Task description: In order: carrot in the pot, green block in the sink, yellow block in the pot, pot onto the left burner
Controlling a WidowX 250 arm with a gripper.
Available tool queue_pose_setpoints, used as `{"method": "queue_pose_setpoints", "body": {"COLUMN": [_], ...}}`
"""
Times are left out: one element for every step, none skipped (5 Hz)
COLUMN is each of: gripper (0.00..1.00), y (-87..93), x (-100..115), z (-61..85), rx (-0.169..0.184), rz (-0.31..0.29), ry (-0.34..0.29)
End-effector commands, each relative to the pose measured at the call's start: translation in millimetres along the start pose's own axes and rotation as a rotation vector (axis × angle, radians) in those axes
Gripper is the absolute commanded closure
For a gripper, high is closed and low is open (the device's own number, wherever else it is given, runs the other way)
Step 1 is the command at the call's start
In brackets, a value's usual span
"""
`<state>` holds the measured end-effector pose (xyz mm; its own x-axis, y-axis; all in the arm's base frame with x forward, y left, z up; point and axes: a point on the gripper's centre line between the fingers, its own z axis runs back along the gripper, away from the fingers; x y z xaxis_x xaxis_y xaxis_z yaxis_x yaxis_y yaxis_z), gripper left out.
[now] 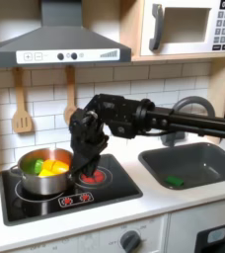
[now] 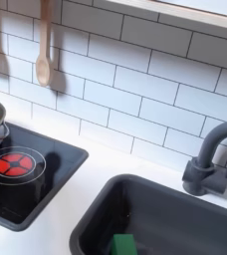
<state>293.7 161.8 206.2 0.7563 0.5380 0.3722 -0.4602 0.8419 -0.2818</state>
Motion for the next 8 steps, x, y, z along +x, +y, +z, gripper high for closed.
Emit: {"method": "queue_pose_setpoints", "body": {"gripper": [1.00,1.00,1.00,1.00,1.00,1.00,1.00,1.00], "y": [-6.4,-5.7,-8.6,-8.9,-8.9,-5.7,-6.0,-3.0], "x": [-9.1,-6.3,-2.8,-3.7,-6.6,-7.1,-10.1,-19.1], "z": [-26.6,-37.2,-45.6,-52.6,-57.6,-57.7,-61.9,-65.9], "rx": [-0.005,-0.001,0.004,0.003,0.003,0.008,0.013,0.022], "rz": [-0.029,-0.043,-0.061,-0.055,-0.056,-0.060,-0.072,-0.074], "ry": [0.074,0.076,0.080,0.097,0.107,0.099,0.102,0.114]}}
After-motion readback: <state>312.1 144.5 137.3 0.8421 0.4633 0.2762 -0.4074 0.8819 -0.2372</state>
